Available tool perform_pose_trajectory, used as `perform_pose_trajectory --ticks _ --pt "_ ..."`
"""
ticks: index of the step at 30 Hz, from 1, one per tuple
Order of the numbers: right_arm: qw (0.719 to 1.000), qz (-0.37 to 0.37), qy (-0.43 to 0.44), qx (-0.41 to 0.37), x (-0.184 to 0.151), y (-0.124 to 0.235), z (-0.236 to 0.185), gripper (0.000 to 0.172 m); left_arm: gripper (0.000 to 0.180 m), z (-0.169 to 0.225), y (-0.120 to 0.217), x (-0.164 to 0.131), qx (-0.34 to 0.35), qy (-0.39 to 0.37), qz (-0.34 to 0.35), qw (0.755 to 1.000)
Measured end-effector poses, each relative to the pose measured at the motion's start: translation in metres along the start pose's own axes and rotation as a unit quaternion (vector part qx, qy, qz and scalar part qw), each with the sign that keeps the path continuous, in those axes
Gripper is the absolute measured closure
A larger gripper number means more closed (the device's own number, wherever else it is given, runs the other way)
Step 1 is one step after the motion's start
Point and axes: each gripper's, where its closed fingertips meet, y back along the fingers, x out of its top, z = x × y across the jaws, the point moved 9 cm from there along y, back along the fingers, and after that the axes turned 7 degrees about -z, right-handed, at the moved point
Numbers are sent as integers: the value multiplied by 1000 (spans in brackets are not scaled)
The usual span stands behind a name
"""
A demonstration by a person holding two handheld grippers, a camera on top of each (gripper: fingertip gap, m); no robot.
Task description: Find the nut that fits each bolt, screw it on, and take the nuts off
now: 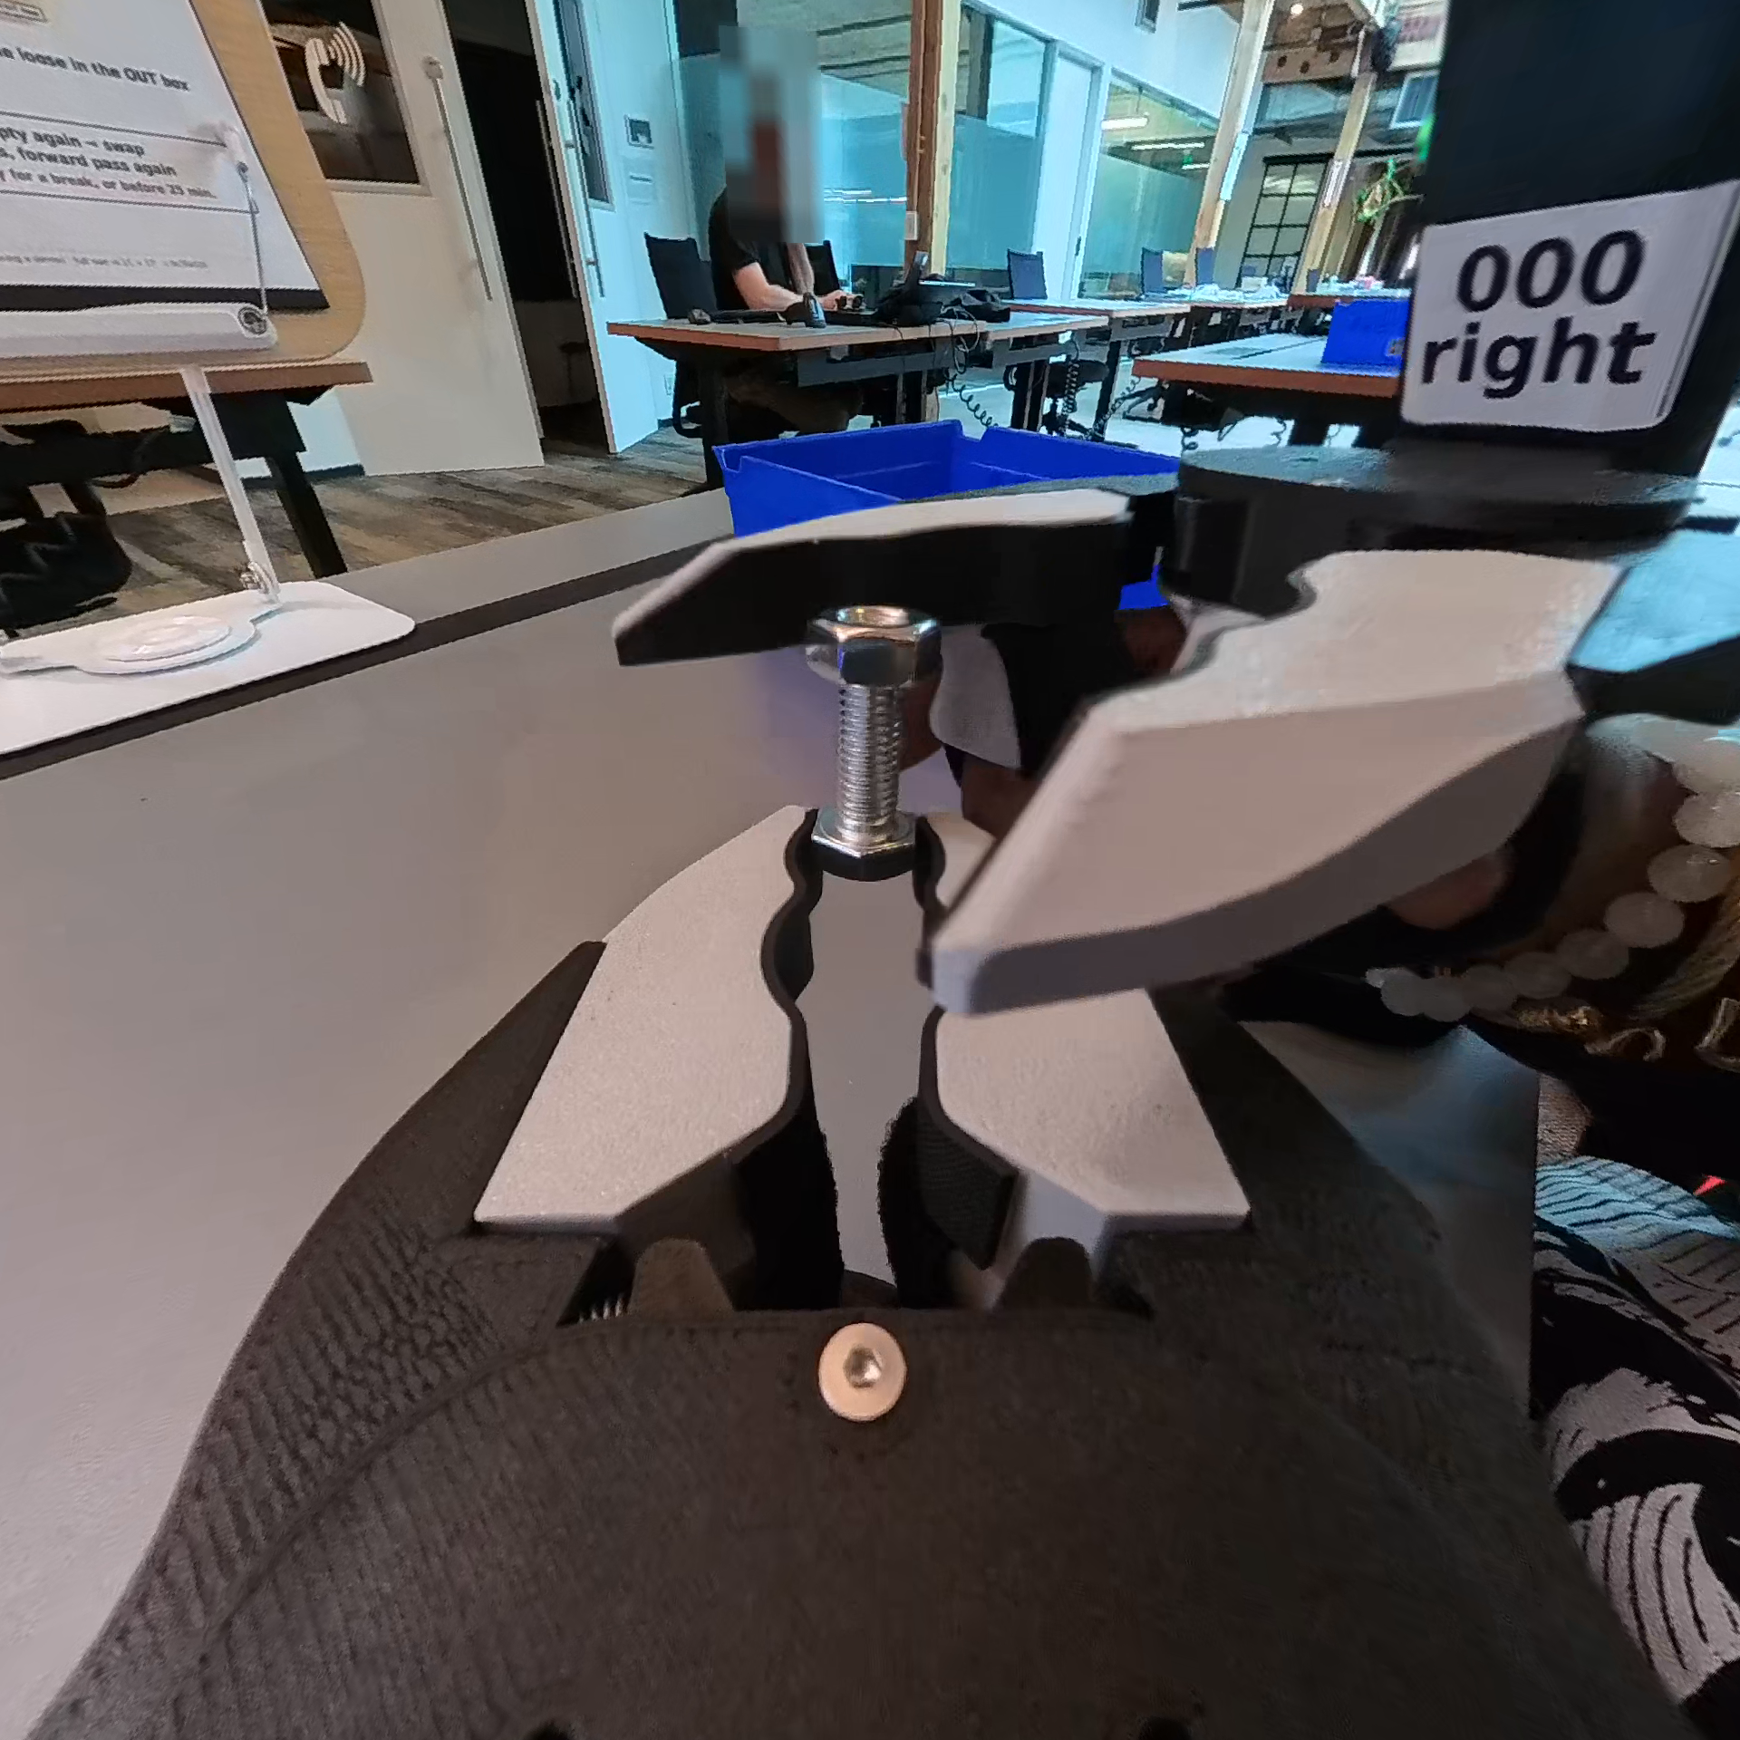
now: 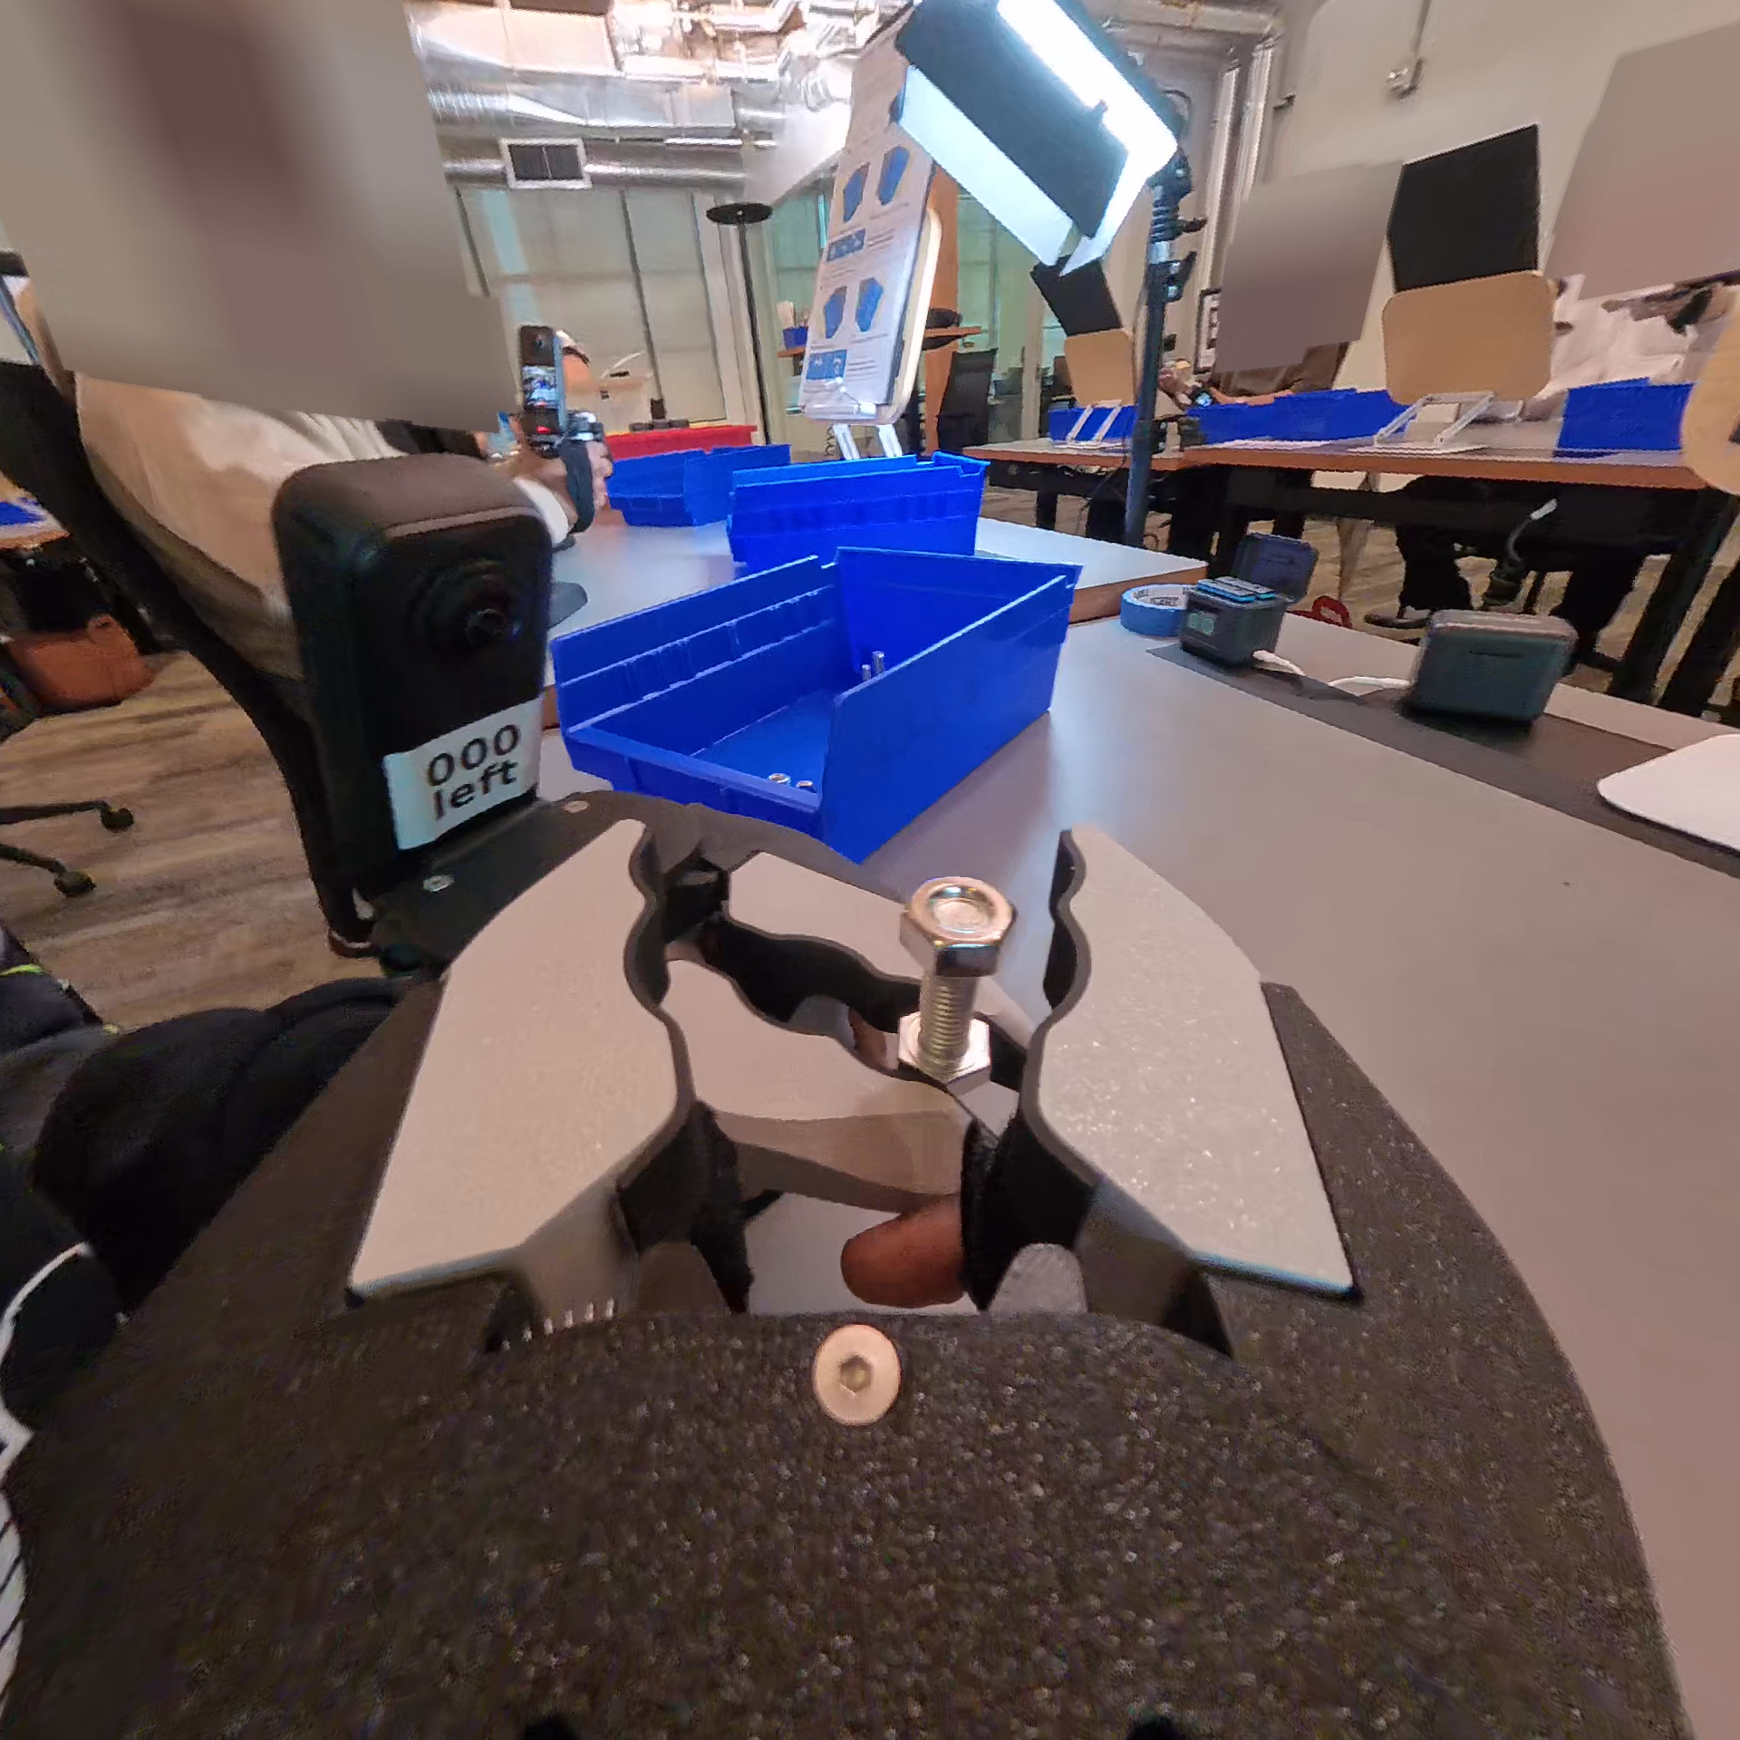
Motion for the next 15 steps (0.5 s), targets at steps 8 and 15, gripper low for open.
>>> perform_pose_trajectory --ticks 8,15 --pt "999 -8 27 -14 0 8 -11 94 162 -3 1 0 0 16 8 1000" --pt "999 19 24 -19 -4 26 -23 101 162 -6 3 0 -4 30 16 999"
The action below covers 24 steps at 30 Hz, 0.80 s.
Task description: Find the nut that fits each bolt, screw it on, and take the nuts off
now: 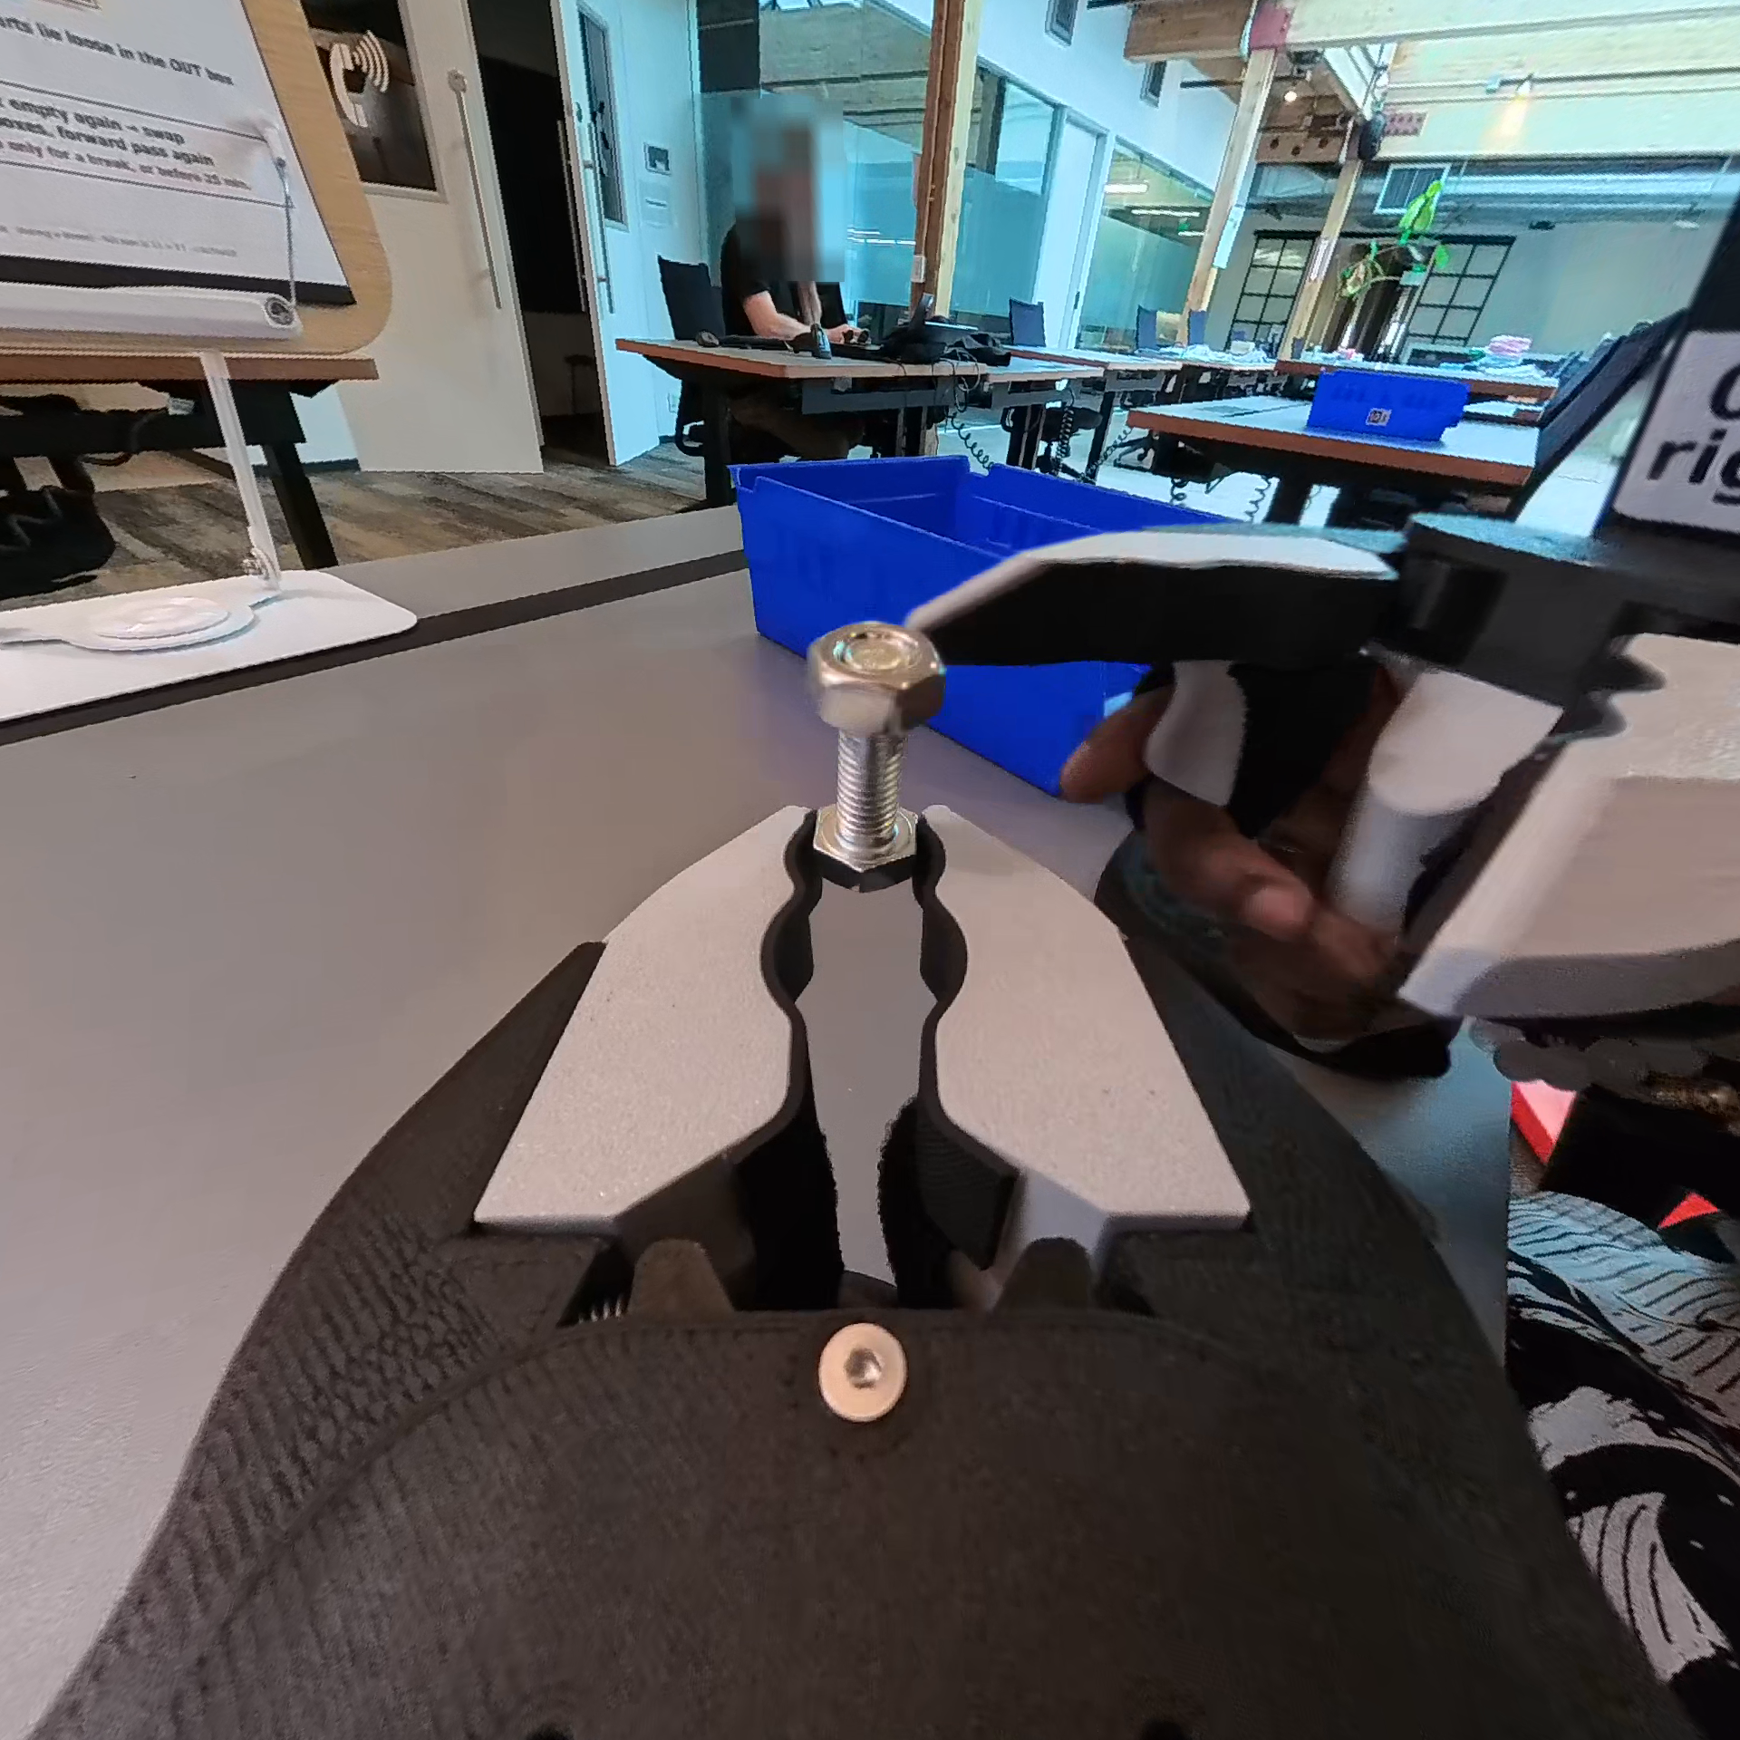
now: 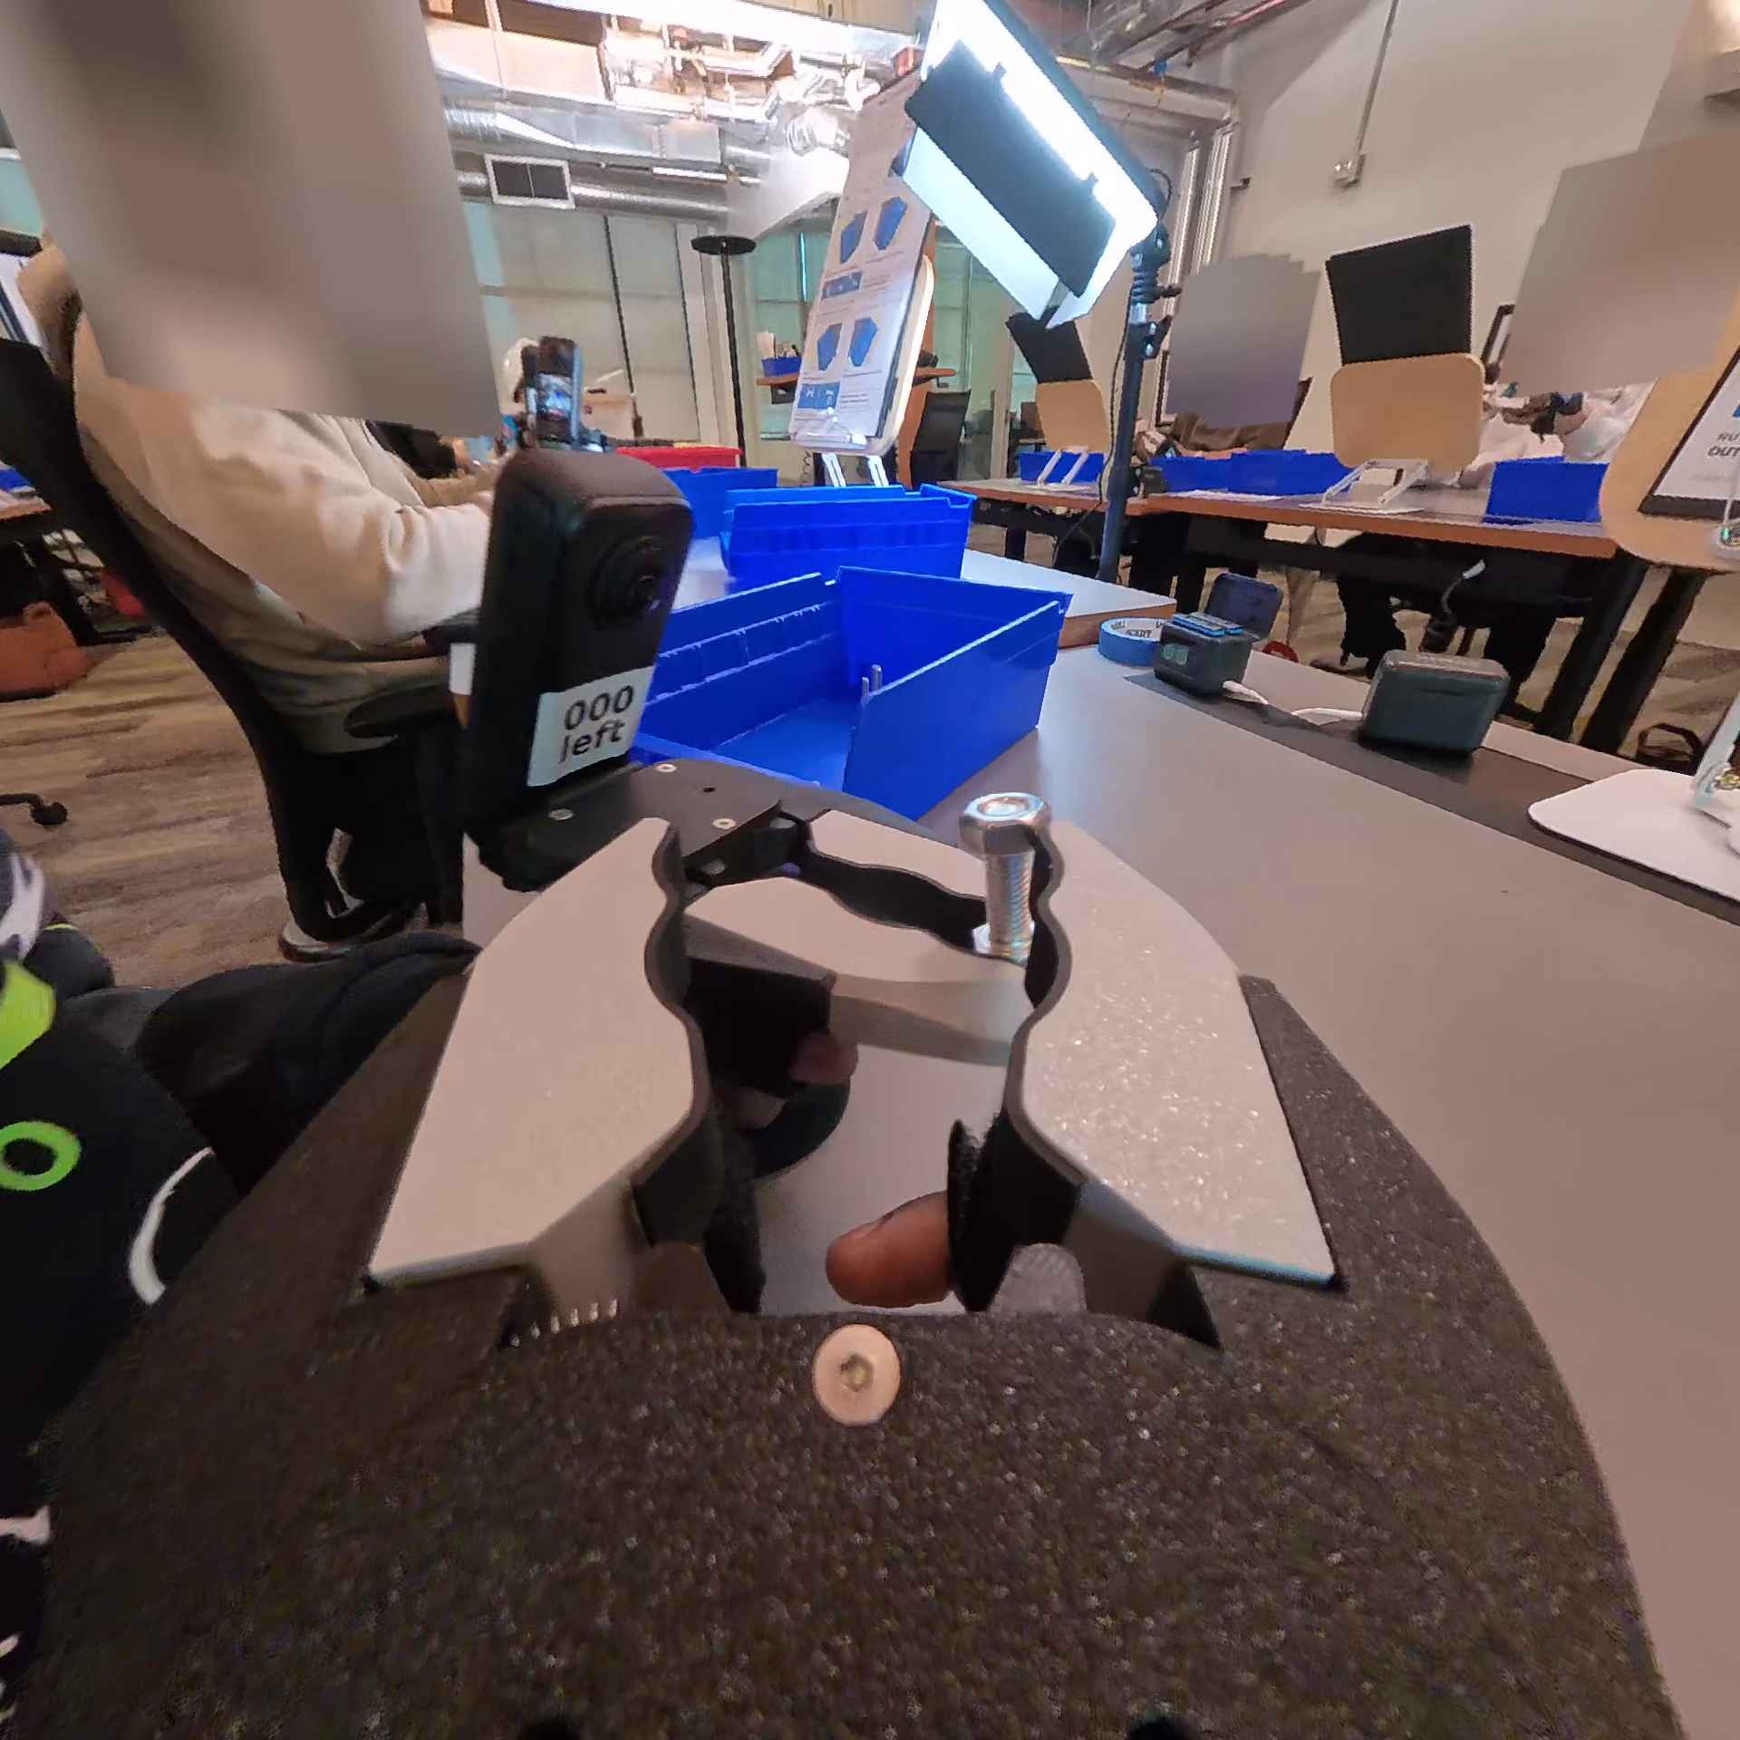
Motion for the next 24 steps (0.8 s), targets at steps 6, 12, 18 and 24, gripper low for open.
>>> perform_pose_trajectory --ticks 6,12,18,24 --pt "998 60 -2 20 -1 11 -7 123 162 0 1 0 -5 2 3 1000" --pt "997 52 -60 -8 -3 -2 12 94 162 1 1 0 -9 -4 4 1000" --pt "998 17 -54 13 4 -20 18 85 162 4 -1 -1 -10 -19 -5 1000" --pt "999 3 -45 30 4 -24 15 100 162 5 -2 -2 -8 -27 -14 1000"
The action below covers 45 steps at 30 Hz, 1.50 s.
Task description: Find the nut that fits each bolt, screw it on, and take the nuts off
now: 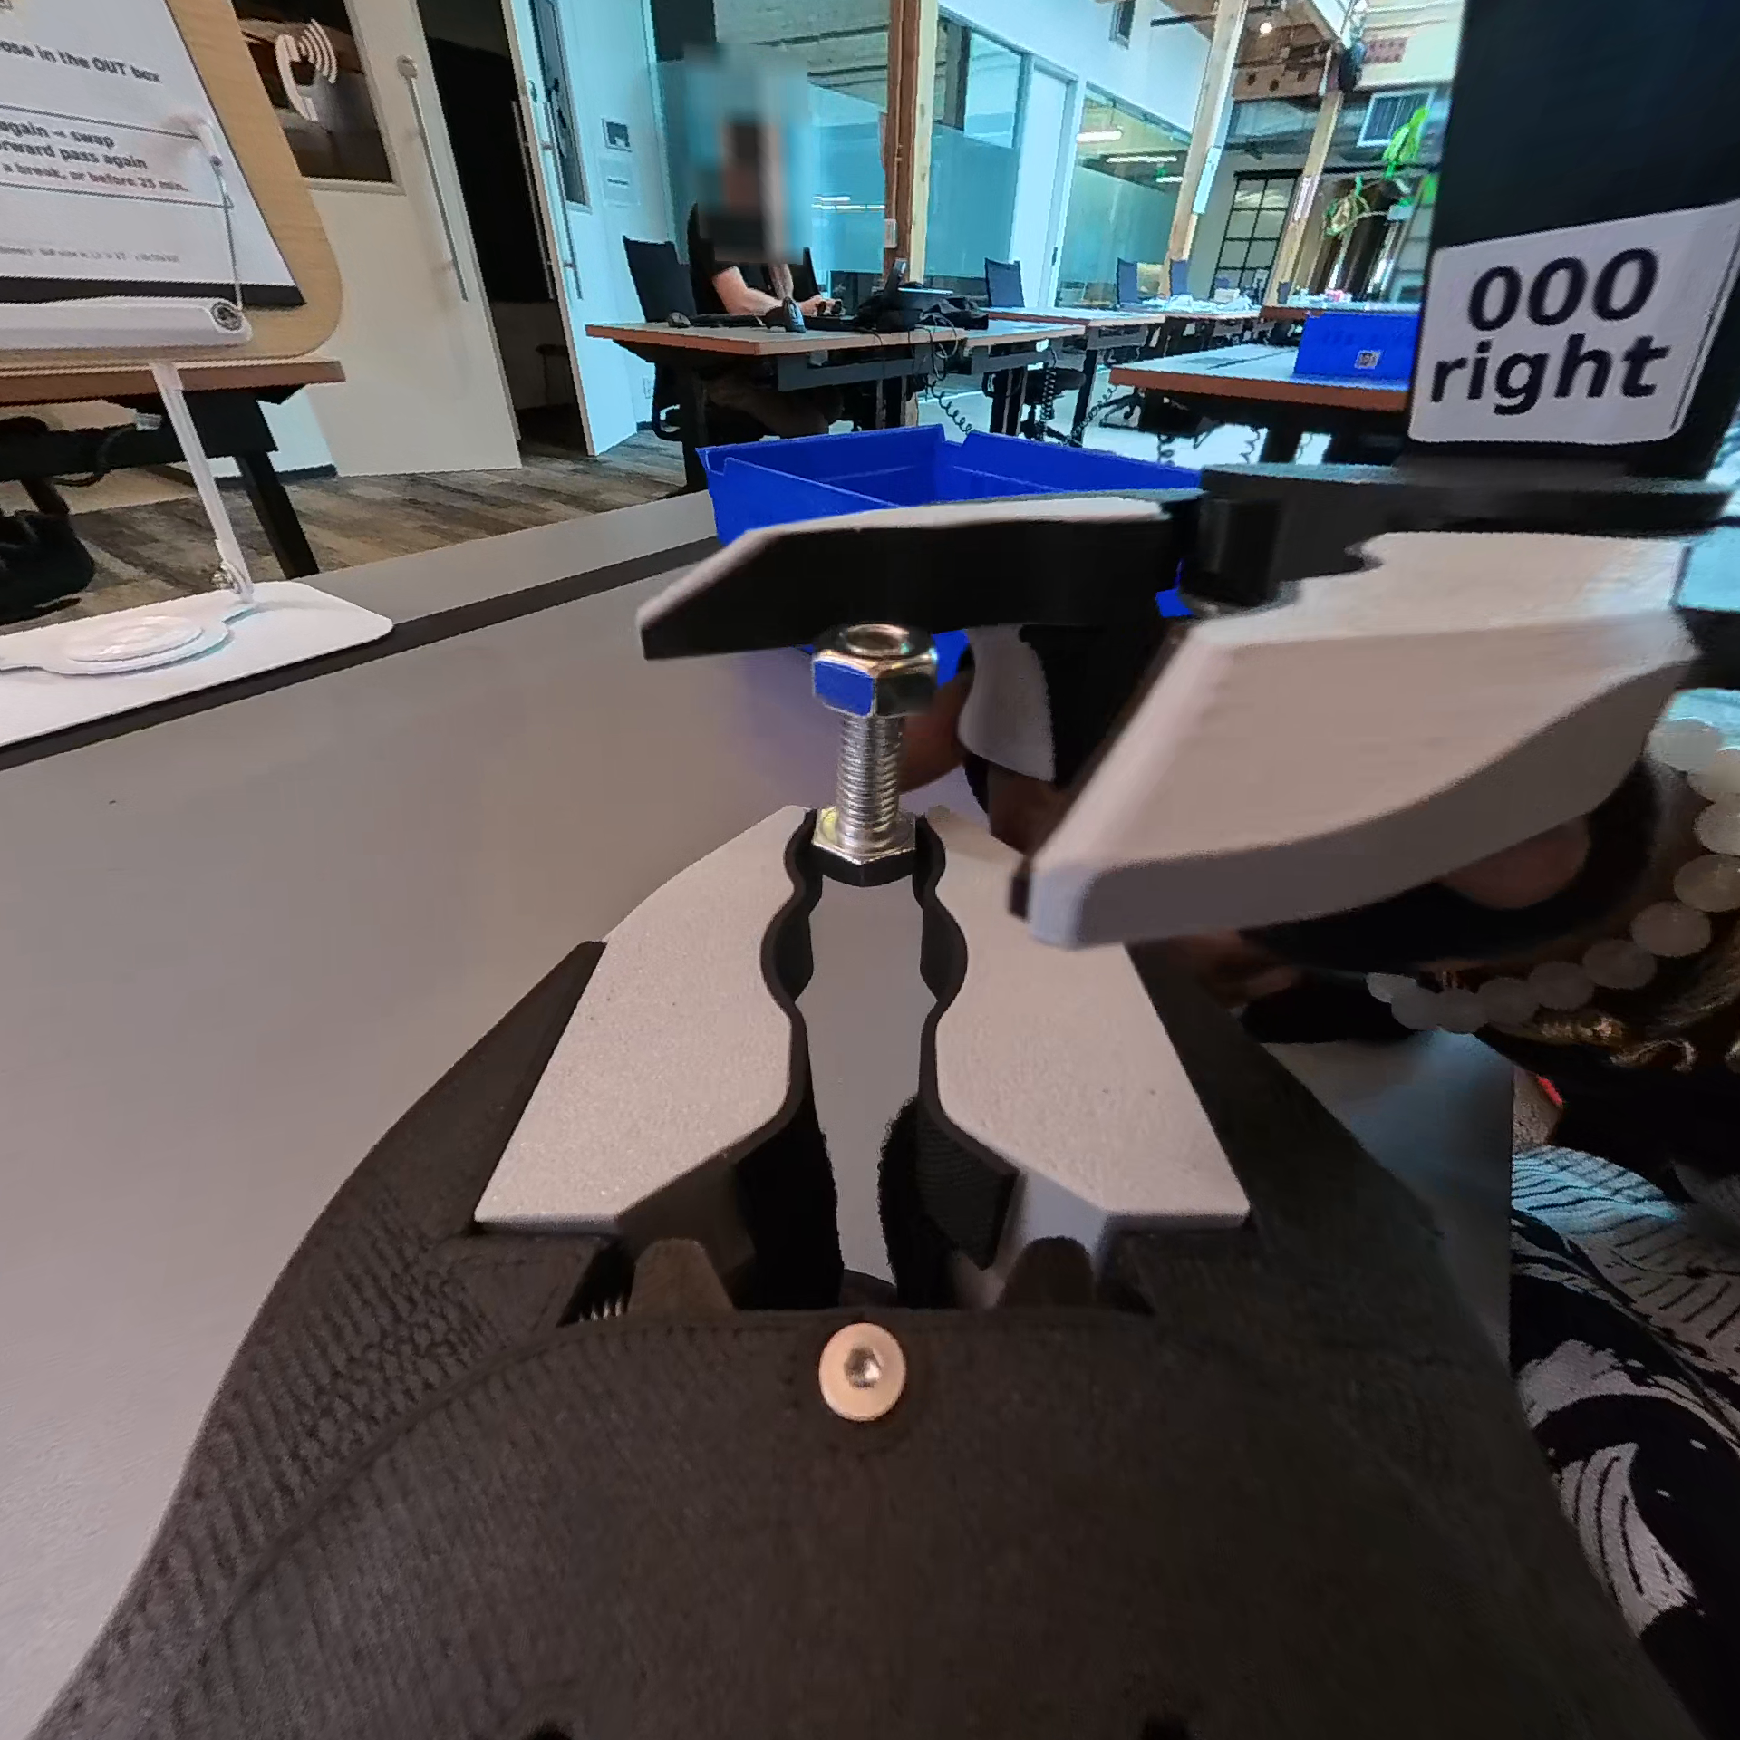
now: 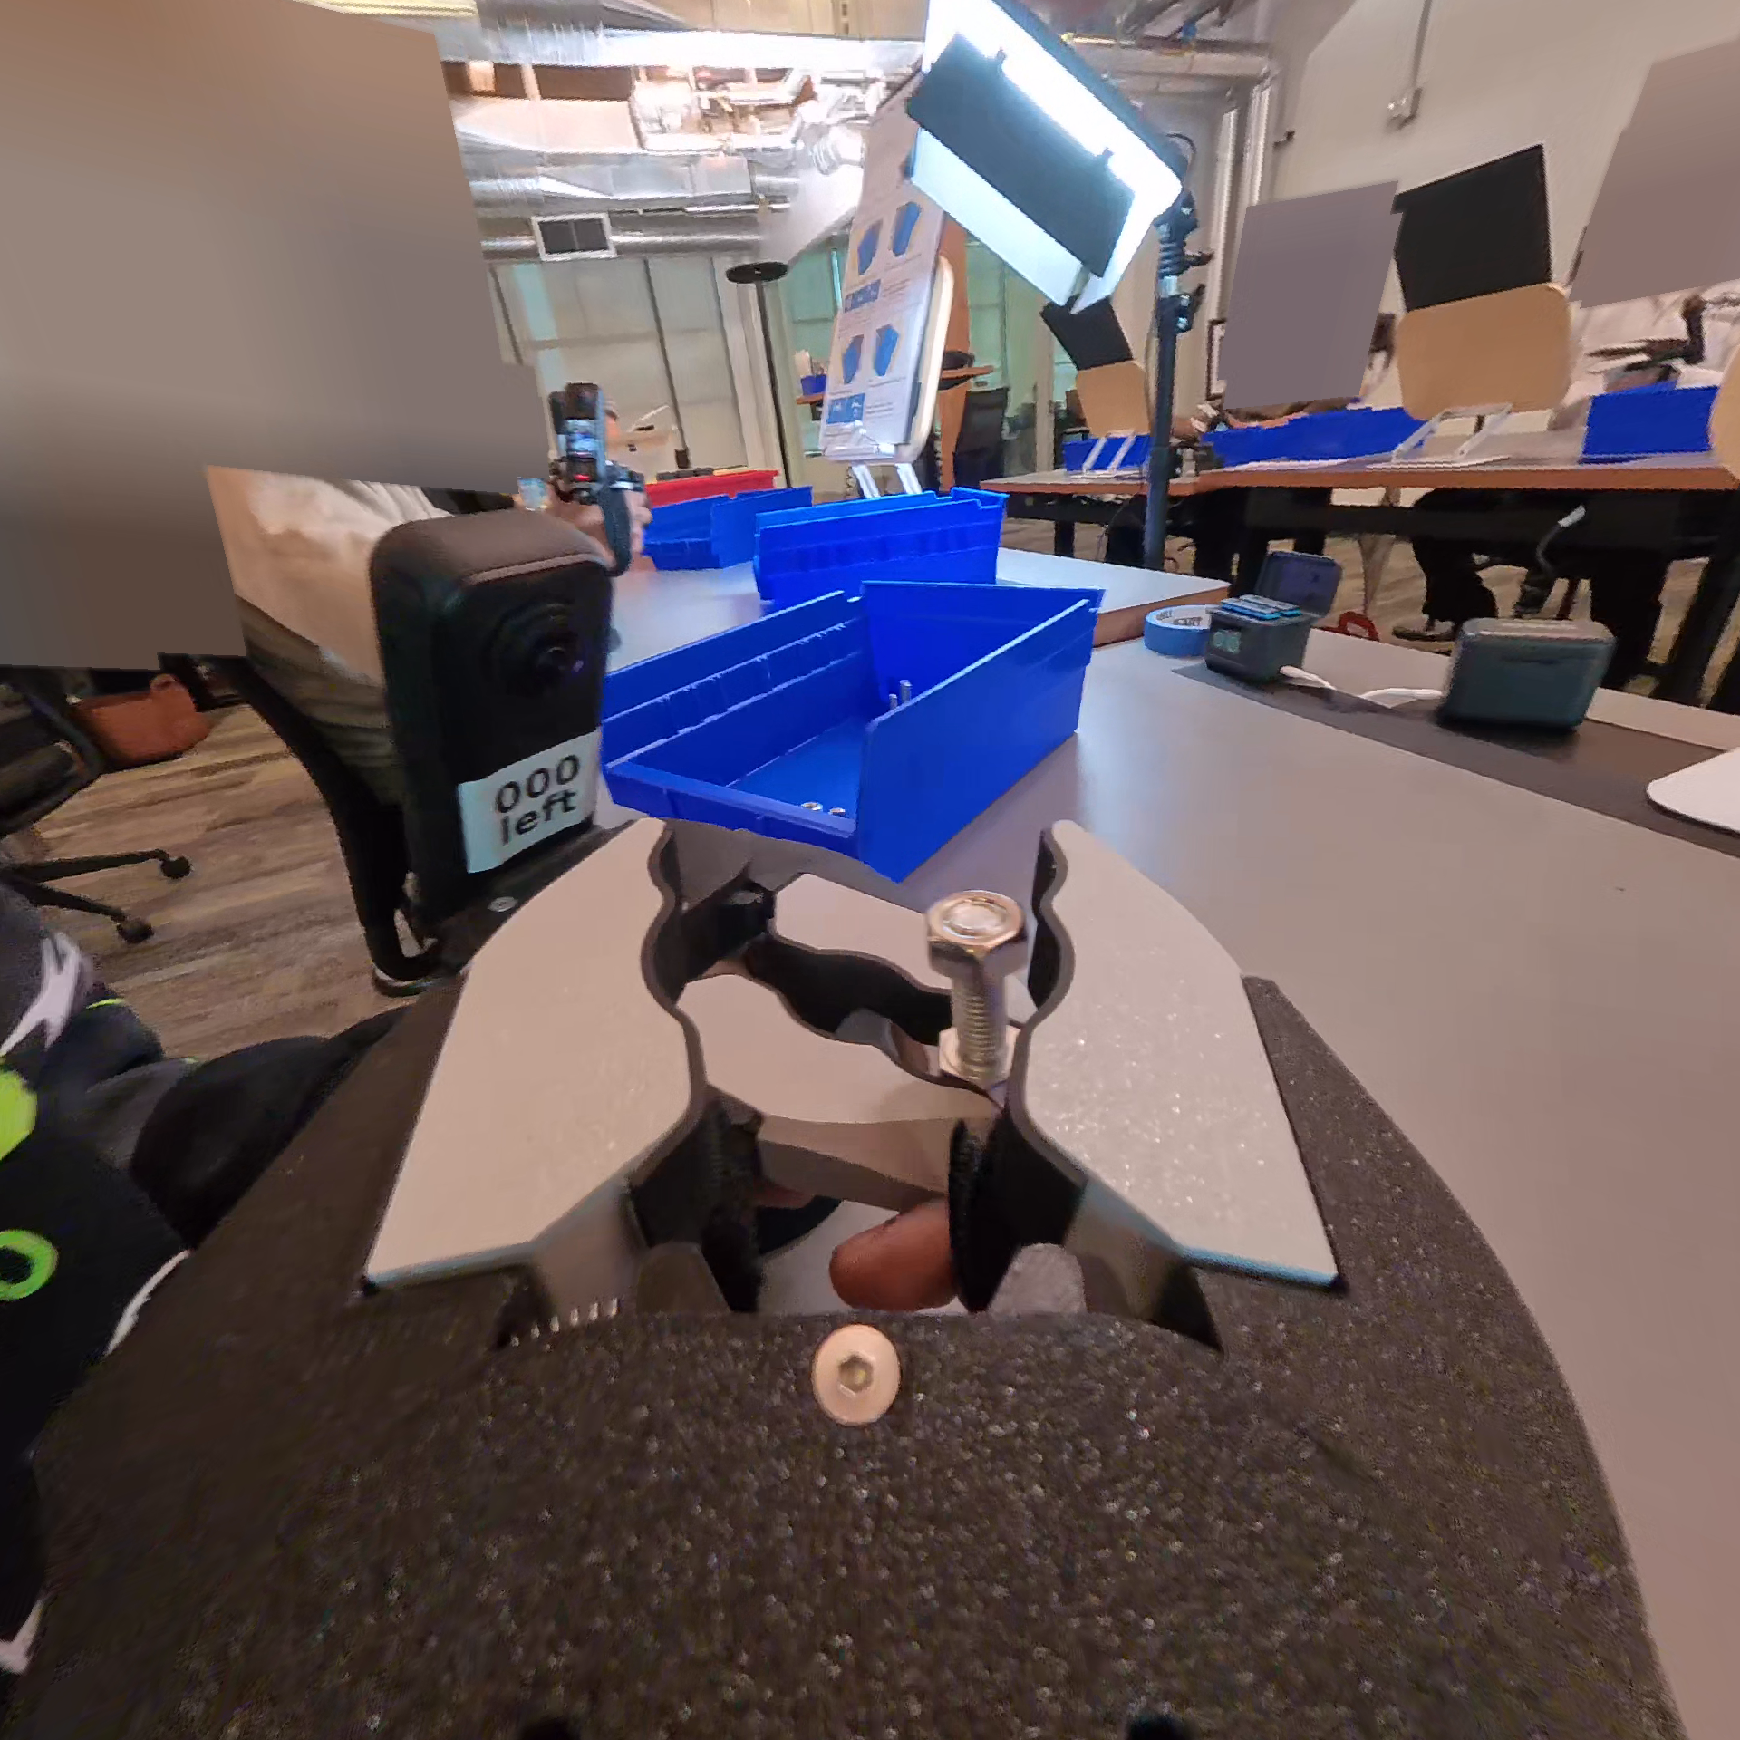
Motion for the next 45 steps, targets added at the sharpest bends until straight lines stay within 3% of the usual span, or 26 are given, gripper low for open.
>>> perform_pose_trajectory --ticks 12,15,18,20,22,28,35,45 --pt "999 10 21 -40 -12 20 -8 108 162 -5 1 0 -3 26 3 1000" --pt "999 17 36 -28 -16 29 -16 132 162 -6 1 0 -6 34 6 999" --pt "998 22 50 -32 -21 34 -19 138 162 -6 2 0 -8 36 7 999" --pt "997 27 51 -57 -21 35 -15 137 162 -6 1 -1 -9 33 5 999" --pt "996 37 36 -75 -18 33 -8 124 162 -5 1 -1 -9 29 4 1000" --pt "999 -4 21 -35 -11 12 6 99 162 0 -1 -1 -17 4 -10 1000" --pt "999 -24 36 -16 -12 6 3 109 162 4 -4 -2 -14 -19 -30 999" --pt "998 15 34 -58 -20 34 -6 122 162 1 -3 -2 -13 -1 -23 1000"
